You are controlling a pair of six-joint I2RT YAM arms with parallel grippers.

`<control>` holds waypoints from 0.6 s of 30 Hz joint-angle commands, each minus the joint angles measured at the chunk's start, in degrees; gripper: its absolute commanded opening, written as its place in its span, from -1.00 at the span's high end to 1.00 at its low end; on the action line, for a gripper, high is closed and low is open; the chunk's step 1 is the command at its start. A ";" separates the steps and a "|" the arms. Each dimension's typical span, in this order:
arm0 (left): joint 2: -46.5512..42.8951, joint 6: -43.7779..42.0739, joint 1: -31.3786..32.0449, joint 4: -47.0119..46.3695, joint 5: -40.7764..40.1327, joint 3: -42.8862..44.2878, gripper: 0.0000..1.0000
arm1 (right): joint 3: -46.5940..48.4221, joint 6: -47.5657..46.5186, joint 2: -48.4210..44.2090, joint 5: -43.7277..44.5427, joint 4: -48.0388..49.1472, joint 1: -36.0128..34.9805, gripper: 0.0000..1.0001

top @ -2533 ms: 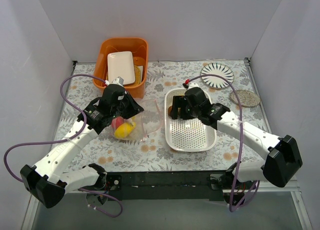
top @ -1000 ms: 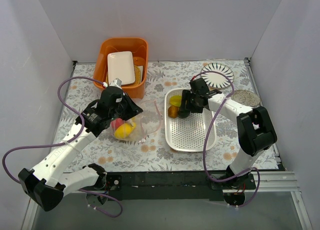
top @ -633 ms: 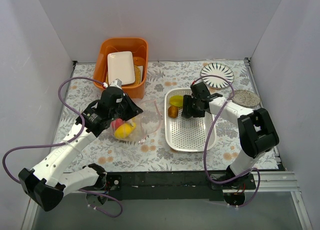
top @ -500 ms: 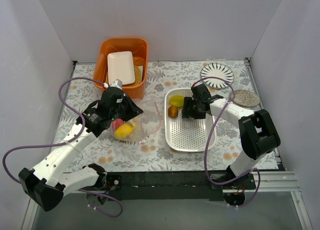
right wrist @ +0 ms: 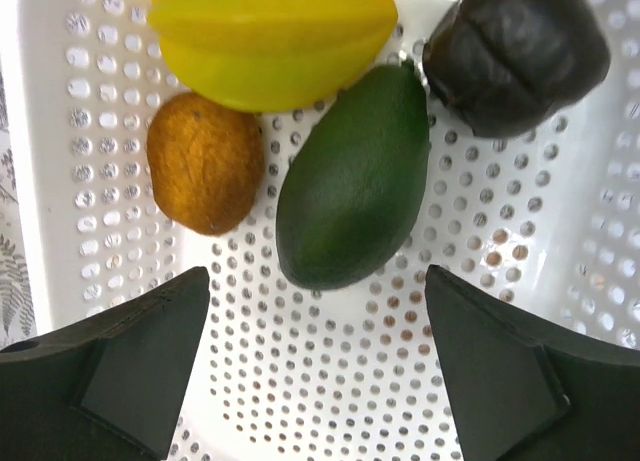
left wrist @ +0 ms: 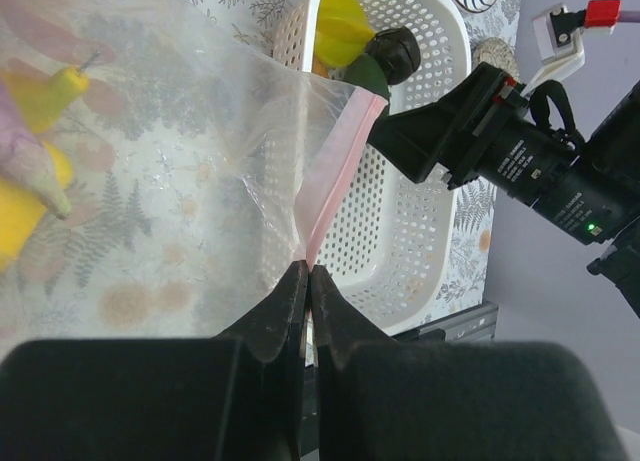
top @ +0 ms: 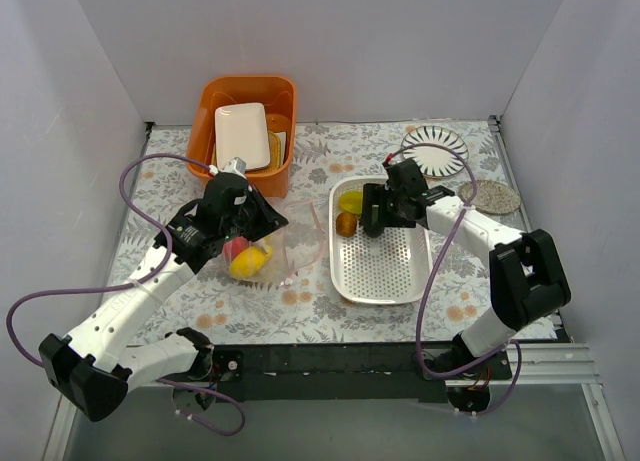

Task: Place the food in the zip-top bag and seal the zipper
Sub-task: Pick up the fake fruit from the bin.

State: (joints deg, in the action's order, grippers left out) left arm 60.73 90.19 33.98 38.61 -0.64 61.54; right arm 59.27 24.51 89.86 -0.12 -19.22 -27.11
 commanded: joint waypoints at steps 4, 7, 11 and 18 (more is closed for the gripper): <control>-0.35 -0.46 0.30 -0.82 0.56 0.69 1.00 | 5.51 -0.87 5.14 3.72 1.12 0.04 -0.96; -0.35 -0.46 0.30 -0.29 0.38 0.86 1.00 | 7.00 -0.17 6.81 3.99 -0.19 0.04 -0.95; -1.66 -0.37 0.21 0.06 -0.32 0.51 1.00 | 6.39 -0.08 7.87 4.60 -0.55 0.13 -0.67; -2.28 -0.10 0.30 0.33 -0.50 -0.45 1.00 | 2.70 -1.22 4.97 3.03 1.38 0.04 -0.11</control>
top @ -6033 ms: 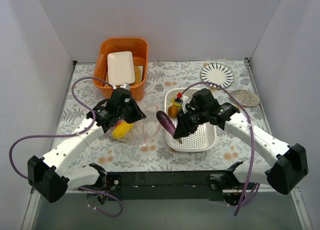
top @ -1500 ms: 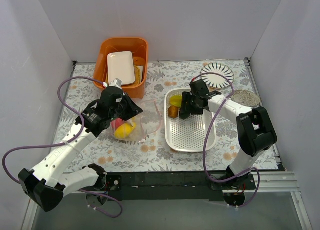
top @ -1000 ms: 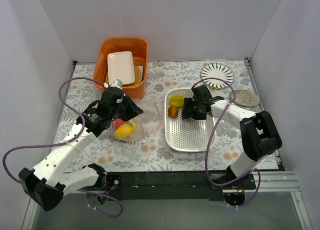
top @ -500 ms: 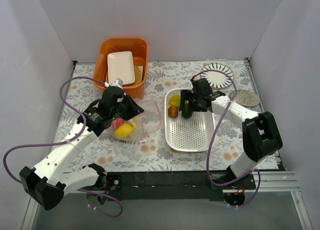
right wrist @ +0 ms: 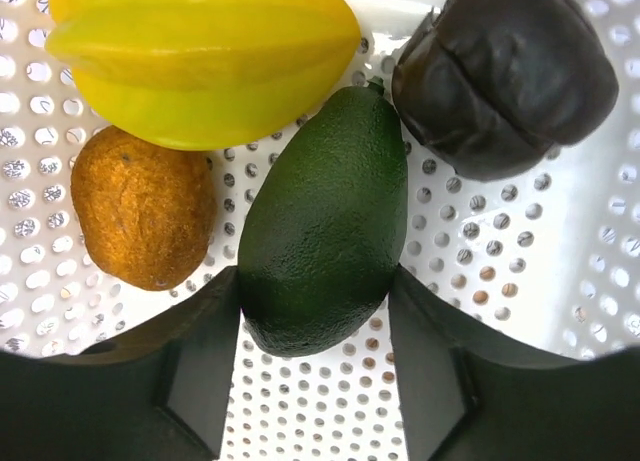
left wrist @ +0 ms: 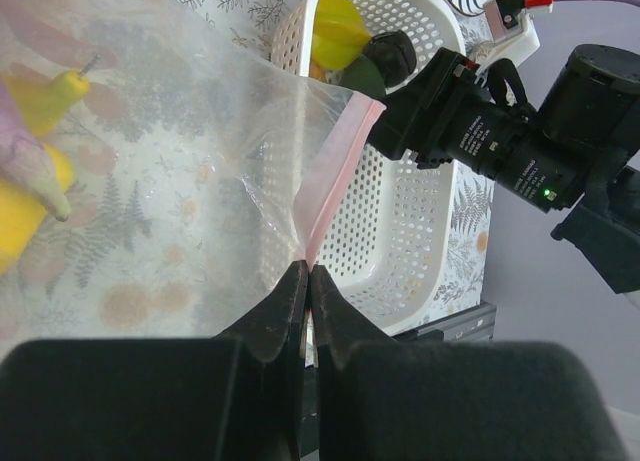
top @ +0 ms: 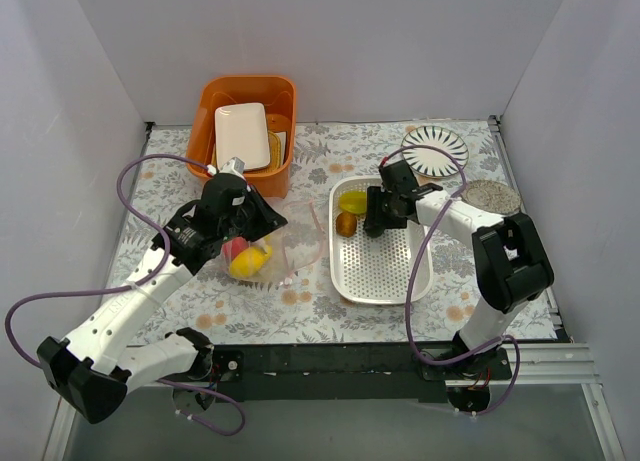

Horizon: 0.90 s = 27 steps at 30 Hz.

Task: Place the food in the zip-top bag and seal the zipper
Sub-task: Pick up the fake fruit from the bin.

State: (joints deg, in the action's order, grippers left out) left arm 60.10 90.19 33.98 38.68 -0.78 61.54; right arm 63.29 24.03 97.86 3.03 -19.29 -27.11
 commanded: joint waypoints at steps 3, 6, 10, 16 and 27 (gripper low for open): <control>-1.47 -0.11 0.21 -0.27 -0.10 -0.63 1.00 | -2.98 -0.92 -4.61 -0.56 1.62 0.13 0.16; -1.39 -0.19 0.30 -0.27 -0.02 -0.46 1.00 | -4.65 -1.18 -6.19 -1.44 1.62 0.13 0.24; -1.65 -0.19 0.30 -0.44 -0.02 -0.98 1.00 | -6.94 -1.27 -8.39 -2.50 1.45 0.13 0.29; -1.56 -0.19 0.30 -0.35 -0.10 -1.07 1.00 | -11.51 0.31 -14.10 -7.16 2.59 0.04 0.39; -1.12 -0.02 0.30 -1.15 0.69 -1.68 1.00 | -15.30 2.42 -26.49 -14.35 0.92 0.13 0.55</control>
State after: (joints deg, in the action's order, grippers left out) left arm 59.99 90.21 33.98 38.46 -0.58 60.42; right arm 48.77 25.19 75.85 -6.83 -19.05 -27.11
